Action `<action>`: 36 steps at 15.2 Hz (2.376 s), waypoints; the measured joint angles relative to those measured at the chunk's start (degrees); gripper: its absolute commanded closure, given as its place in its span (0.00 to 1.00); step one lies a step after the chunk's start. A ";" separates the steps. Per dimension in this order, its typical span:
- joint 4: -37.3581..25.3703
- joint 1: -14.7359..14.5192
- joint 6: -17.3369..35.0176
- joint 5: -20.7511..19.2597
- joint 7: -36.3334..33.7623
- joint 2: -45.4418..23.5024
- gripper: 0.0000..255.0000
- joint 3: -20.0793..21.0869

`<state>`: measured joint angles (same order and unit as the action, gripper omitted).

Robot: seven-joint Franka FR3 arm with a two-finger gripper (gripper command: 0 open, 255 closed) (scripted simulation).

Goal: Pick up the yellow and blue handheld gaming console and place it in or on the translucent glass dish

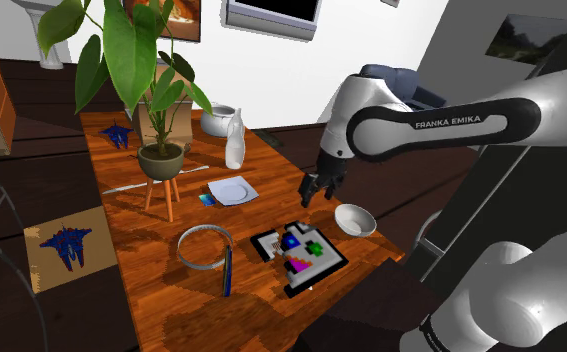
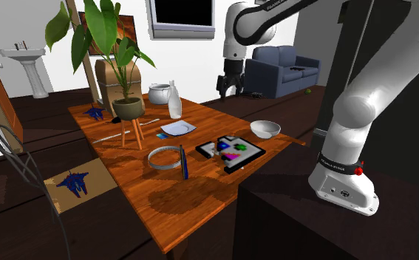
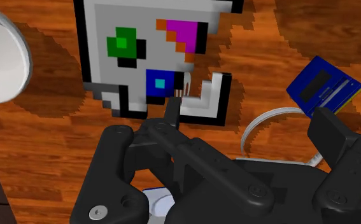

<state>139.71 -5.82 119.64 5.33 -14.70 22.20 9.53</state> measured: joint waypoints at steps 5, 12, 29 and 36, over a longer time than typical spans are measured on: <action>-3.53 -0.58 7.26 -2.15 -4.87 -10.91 0.00 3.65; -11.52 -2.27 13.46 -8.64 -13.47 -26.04 0.00 6.96; -31.47 -10.37 19.07 -21.45 -25.94 -54.30 0.00 4.34; -31.39 -10.60 20.53 -22.02 -26.33 -55.69 0.00 3.90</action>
<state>108.31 -16.42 140.17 -16.69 -41.03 -33.49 13.43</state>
